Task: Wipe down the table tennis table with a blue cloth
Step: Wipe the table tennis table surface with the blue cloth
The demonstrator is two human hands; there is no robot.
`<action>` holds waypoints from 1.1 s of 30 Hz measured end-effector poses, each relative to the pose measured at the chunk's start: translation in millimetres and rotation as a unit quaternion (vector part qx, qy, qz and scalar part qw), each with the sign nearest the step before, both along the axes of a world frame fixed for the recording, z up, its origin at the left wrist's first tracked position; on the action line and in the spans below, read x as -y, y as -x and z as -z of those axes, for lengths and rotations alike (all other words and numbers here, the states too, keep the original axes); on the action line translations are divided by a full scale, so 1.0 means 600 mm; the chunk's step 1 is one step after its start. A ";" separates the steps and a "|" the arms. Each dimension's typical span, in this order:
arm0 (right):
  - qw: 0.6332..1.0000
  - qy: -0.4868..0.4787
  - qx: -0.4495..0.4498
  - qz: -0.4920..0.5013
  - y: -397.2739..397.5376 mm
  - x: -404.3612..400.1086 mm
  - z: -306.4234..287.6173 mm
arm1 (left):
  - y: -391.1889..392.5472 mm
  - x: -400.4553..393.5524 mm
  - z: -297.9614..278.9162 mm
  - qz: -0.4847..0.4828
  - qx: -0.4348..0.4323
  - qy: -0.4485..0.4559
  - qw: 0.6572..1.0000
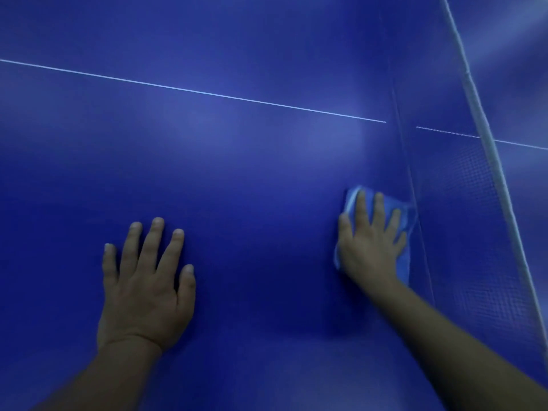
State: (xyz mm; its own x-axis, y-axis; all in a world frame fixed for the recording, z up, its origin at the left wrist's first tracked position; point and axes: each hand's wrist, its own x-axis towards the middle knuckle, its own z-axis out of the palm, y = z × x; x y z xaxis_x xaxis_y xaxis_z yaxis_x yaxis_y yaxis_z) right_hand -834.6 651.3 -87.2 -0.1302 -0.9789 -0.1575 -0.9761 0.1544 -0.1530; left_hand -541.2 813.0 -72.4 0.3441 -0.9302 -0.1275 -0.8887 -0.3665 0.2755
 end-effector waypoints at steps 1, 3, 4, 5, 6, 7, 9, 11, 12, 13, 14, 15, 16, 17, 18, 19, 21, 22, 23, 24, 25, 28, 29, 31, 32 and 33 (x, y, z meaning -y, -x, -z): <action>1.000 -0.002 -0.013 -0.024 -0.005 -0.014 0.002 | 0.000 0.001 -0.001 -0.001 -0.001 -0.001 1.000; 0.998 -0.004 -0.005 -0.057 -0.025 0.040 -0.001 | 0.000 0.002 -0.002 0.001 -0.002 -0.004 1.000; 0.998 0.009 0.003 -0.064 -0.039 0.091 -0.004 | 0.001 0.003 -0.002 0.002 -0.003 -0.003 1.000; 0.998 0.016 0.012 -0.065 -0.053 0.147 -0.008 | 0.001 0.002 -0.003 0.001 -0.003 -0.001 1.000; 0.998 0.011 0.020 -0.055 -0.062 0.199 -0.012 | 0.002 0.002 -0.003 0.002 -0.002 0.000 1.000; 0.999 0.002 0.026 -0.036 -0.065 0.239 -0.016 | 0.003 0.001 -0.003 0.002 -0.002 0.000 1.000; 1.000 -0.008 0.027 0.002 -0.052 0.252 -0.020 | 0.002 0.001 -0.004 0.001 -0.003 -0.001 1.000; 1.000 -0.003 0.020 0.023 -0.015 0.181 -0.017 | 0.000 0.001 -0.005 0.000 -0.008 -0.001 1.000; 0.999 0.003 0.017 0.033 0.005 0.120 -0.014 | 0.000 0.001 -0.006 -0.001 -0.009 -0.003 1.000; 0.999 0.008 0.015 0.040 0.023 0.052 -0.013 | 0.001 0.001 -0.006 0.000 -0.009 -0.005 1.000; 0.999 0.003 0.007 0.037 0.034 -0.018 -0.014 | 0.001 0.001 -0.007 0.002 -0.009 -0.007 1.000; 1.000 -0.006 -0.009 0.021 0.040 -0.076 -0.015 | 0.002 0.000 -0.007 0.002 -0.009 -0.008 1.000; 1.000 -0.019 -0.023 -0.001 0.041 -0.111 -0.017 | 0.002 0.000 -0.008 0.002 -0.010 -0.007 1.000; 0.999 -0.030 -0.034 -0.028 0.038 -0.116 -0.019 | 0.002 0.001 -0.009 0.002 -0.010 -0.006 1.000; 0.997 -0.033 -0.038 -0.053 0.031 -0.095 -0.023 | 0.002 0.001 -0.009 0.002 -0.009 -0.005 1.000; 0.996 -0.021 -0.042 -0.076 0.019 -0.053 -0.029 | 0.002 0.001 -0.009 0.003 -0.008 -0.005 1.000; 0.993 0.023 -0.044 -0.107 -0.012 0.062 -0.027 | 0.001 0.002 -0.009 0.004 -0.003 -0.006 1.000; 0.991 0.032 -0.047 -0.120 -0.029 0.130 -0.021 | 0.001 0.002 -0.008 0.004 -0.001 -0.008 1.000; 0.989 0.035 -0.052 -0.136 -0.049 0.195 -0.019 | 0.002 0.002 -0.007 0.005 0.001 -0.009 1.000; 0.986 0.031 -0.058 -0.151 -0.067 0.251 -0.018 | 0.002 0.003 -0.006 0.005 0.003 -0.009 1.000; 0.985 0.021 -0.058 -0.163 -0.084 0.290 -0.019 | 0.002 0.002 -0.006 0.004 0.003 -0.010 1.000; 0.952 0.014 -0.112 -0.286 -0.106 0.293 -0.026 | 0.002 0.001 -0.004 0.002 -0.002 -0.008 1.000; 0.926 0.022 -0.130 -0.354 -0.100 0.257 -0.028 | 0.001 0.001 -0.004 0.003 -0.003 -0.008 1.000; 0.866 0.021 -0.104 -0.488 -0.064 0.143 -0.034 | 0.001 0.001 -0.004 0.002 -0.002 -0.009 1.000; 0.821 0.014 -0.074 -0.566 -0.031 0.075 -0.033 | 0.002 0.002 -0.003 0.002 -0.002 -0.008 1.000; 0.760 0.004 -0.052 -0.648 0.004 0.007 -0.030 | 0.002 0.002 -0.003 0.002 -0.003 -0.004 1.000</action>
